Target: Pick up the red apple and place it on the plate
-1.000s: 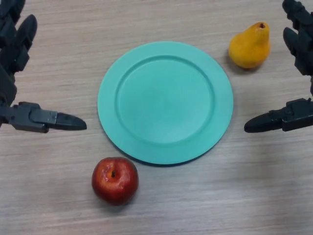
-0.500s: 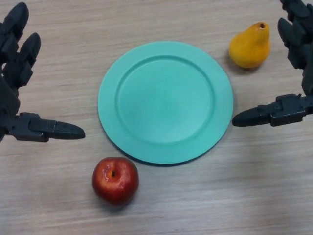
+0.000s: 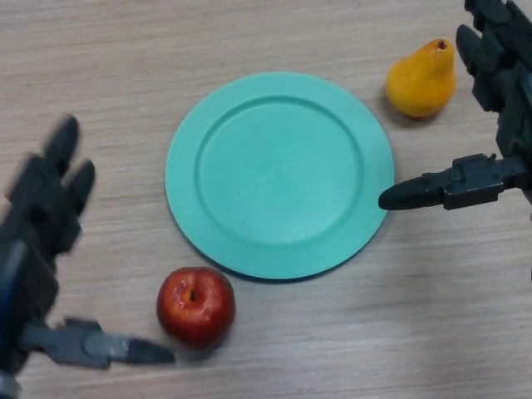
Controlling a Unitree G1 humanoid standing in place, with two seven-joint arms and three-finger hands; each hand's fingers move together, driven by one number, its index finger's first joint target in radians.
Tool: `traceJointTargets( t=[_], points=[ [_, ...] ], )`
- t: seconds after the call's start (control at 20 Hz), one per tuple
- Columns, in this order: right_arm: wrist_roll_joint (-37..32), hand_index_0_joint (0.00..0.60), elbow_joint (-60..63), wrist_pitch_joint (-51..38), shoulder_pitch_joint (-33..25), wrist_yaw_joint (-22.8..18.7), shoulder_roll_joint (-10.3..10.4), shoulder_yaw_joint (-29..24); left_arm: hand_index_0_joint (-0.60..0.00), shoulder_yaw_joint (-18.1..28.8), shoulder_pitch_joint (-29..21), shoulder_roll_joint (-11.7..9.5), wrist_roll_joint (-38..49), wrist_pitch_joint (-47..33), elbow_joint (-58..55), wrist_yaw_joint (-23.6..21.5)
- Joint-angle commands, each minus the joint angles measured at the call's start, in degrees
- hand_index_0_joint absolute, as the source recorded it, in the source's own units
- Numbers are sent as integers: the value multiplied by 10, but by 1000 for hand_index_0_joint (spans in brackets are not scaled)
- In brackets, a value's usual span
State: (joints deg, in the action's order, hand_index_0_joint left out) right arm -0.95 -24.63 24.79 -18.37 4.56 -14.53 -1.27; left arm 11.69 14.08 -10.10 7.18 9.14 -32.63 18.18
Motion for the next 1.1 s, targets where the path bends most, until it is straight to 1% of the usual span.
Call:
traceJointTargets(
  t=[0.05, 0.1, 0.15, 0.2, 0.3, 0.45, 0.5, 0.55, 0.6, 0.65, 0.7, 0.75, 0.8, 0.85, 0.9, 0.95, 1.0, 1.1],
  points=[
    [-41, 0, -22, -60, -26, -24, -3, -21, 0, 1, -3, -9, -19, -67, -10, -14],
    [-55, 0, -14, -60, -29, -30, -1, -20, 0, -28, -9, -8, -42, -79, 18, -26],
    [-57, 0, -11, -61, -29, -30, -3, -18, 0, -38, -11, -8, -56, -95, 34, -30],
    [-61, 0, -14, -53, -31, -23, -7, -20, 0, -61, -27, -13, -101, -140, 93, -50],
    [-70, 0, -14, -52, -31, -22, -10, -27, 0, -78, -41, -20, -126, -157, 137, -74],
    [-71, 0, -15, -55, -22, -17, -18, -33, 0, -96, -50, -23, -148, -159, 168, -95],
    [-67, 0, -25, -48, -19, -15, -22, -38, 0, -108, -52, -24, -171, -189, 187, -110],
    [-65, 0, -29, -44, -19, -15, -24, -39, 0, -112, -53, -26, -178, -198, 192, -111],
    [-64, 0, -30, -43, -20, -13, -25, -39, -150, -114, -52, -26, -179, -197, 190, -108],
    [-63, 0, -32, -41, -20, -11, -26, -39, -250, -116, -51, -27, -180, -196, 186, -105],
    [-61, 0, -35, -36, -21, -6, -28, -40, -401, -119, -49, -32, -188, -193, 174, -91],
    [-59, 0, -38, -32, -21, -2, -29, -40, -500, -120, -47, -36, -199, -192, 166, -80],
    [-57, 0, -50, -19, -22, 1, -29, -40, -600, -117, -48, -42, -230, -190, 161, -58],
    [-58, 0, -54, -15, -22, 1, -29, -41, -600, -116, -48, -43, -238, -192, 164, -55],
    [-56, 0, -62, -8, -23, 3, -31, -41, -600, -106, -37, -45, -238, -169, 145, -32],
    [-55, 0, -65, -6, -22, 4, -31, -40, -600, -102, -34, -43, -231, -147, 130, -20],
    [-48, 0, -69, -5, -19, 6, -29, -35, -600, -99, -36, -38, -229, -119, 102, -17],
    [-40, 0, -74, 2, -19, 11, -24, -28, -600, -102, -34, -34, -246, -95, 69, -28]
  ],
)
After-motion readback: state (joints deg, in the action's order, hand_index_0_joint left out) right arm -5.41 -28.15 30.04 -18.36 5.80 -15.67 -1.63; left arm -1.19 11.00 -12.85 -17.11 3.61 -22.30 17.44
